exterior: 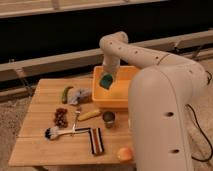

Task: Wipe tray with sponge

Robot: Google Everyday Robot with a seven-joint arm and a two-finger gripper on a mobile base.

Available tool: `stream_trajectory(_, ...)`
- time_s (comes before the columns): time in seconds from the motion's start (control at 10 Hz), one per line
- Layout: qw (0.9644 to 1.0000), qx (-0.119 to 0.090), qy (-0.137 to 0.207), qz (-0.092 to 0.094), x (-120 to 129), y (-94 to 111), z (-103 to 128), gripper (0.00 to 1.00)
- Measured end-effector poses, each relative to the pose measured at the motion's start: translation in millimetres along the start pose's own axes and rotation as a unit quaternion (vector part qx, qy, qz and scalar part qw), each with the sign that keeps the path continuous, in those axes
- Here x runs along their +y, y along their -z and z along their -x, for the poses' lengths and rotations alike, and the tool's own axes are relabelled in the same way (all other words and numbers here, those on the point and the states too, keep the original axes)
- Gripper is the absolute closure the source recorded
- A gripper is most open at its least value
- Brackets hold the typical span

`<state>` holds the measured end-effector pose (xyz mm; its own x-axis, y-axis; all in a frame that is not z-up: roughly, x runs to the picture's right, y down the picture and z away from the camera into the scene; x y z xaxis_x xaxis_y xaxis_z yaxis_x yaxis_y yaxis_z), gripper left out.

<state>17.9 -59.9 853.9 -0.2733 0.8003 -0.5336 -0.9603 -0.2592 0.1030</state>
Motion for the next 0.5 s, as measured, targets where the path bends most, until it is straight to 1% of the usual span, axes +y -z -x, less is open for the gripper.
stream_trajectory(0.2,0.9998,0.007,-0.014,-0.008,-8.0,-16.0,1.4,1.00)
stream_trajectory(0.5,0.9996,0.023,-0.014,-0.007,-9.2,-39.7,4.7,1.00)
